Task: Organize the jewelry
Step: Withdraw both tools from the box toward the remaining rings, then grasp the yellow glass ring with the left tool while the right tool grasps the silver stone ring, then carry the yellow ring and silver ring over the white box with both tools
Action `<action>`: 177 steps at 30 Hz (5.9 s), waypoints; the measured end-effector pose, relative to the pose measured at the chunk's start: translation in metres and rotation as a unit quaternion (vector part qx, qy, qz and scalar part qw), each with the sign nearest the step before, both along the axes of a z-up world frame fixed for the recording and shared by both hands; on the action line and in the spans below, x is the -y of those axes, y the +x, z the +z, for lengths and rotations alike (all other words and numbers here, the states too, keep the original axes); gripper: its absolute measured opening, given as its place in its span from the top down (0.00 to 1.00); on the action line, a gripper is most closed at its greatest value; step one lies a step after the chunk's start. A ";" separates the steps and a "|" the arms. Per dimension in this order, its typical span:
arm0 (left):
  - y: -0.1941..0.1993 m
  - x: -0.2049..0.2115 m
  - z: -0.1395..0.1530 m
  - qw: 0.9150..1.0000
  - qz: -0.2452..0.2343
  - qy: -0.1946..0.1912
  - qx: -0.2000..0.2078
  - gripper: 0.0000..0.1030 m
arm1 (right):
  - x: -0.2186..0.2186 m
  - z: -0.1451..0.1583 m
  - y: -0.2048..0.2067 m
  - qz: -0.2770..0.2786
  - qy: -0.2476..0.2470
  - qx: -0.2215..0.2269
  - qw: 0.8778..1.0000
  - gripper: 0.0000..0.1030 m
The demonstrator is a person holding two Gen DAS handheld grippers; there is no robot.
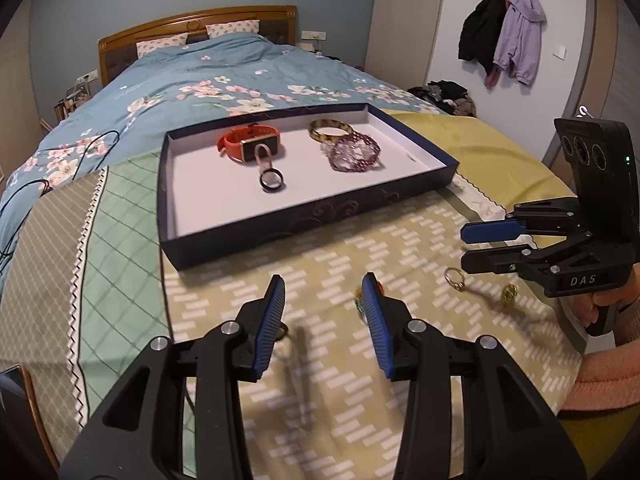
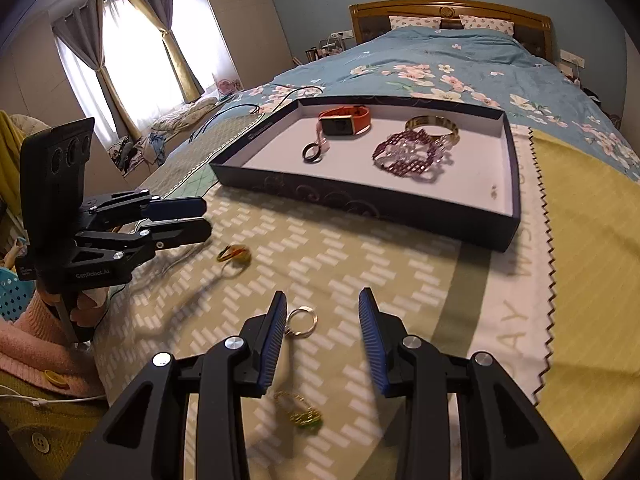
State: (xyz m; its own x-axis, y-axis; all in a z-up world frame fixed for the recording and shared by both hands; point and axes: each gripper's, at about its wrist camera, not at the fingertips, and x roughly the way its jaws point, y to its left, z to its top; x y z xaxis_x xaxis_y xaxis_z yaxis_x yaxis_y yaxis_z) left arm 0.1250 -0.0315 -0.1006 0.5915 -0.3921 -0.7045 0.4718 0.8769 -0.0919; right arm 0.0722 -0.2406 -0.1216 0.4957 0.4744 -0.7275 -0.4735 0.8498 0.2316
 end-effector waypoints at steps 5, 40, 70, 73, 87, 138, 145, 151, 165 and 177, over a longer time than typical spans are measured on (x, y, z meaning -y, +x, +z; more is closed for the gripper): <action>-0.004 0.005 -0.003 1.000 -0.010 -0.001 -0.005 0.61 | -0.011 -0.005 -0.009 0.002 -0.014 -0.001 1.000 0.66; 0.015 0.035 -0.020 0.998 -0.037 0.014 -0.056 0.65 | -0.019 -0.008 -0.013 -0.029 -0.061 0.025 0.997 0.81; 0.014 0.022 -0.001 1.000 -0.004 -0.013 -0.027 0.84 | -0.003 0.016 -0.005 -0.057 -0.019 0.062 0.996 0.86; 0.014 0.020 0.005 1.000 0.000 -0.018 -0.019 0.84 | -0.002 0.021 -0.003 -0.059 -0.014 0.071 0.996 0.86; 0.018 0.019 0.025 1.000 0.013 -0.025 0.011 0.84 | -0.004 0.034 0.010 -0.058 -0.001 0.097 0.994 0.86; 0.055 0.016 0.039 0.998 0.053 -0.028 0.037 0.84 | -0.007 0.050 0.050 -0.055 0.010 0.122 0.991 0.86; 0.060 0.016 0.038 0.998 0.054 -0.027 0.036 0.84 | -0.007 0.050 0.050 -0.055 0.010 0.122 0.991 0.86; 0.063 0.016 0.039 0.997 0.055 -0.026 0.037 0.84 | -0.007 0.050 0.057 -0.054 0.010 0.124 0.991 0.86; 0.066 0.015 0.038 0.997 0.055 -0.026 0.037 0.84 | -0.006 0.050 0.060 -0.056 0.010 0.123 0.991 0.86; 0.065 0.016 0.038 0.997 0.055 -0.025 0.038 0.84 | -0.006 0.049 0.062 -0.056 0.010 0.123 0.991 0.86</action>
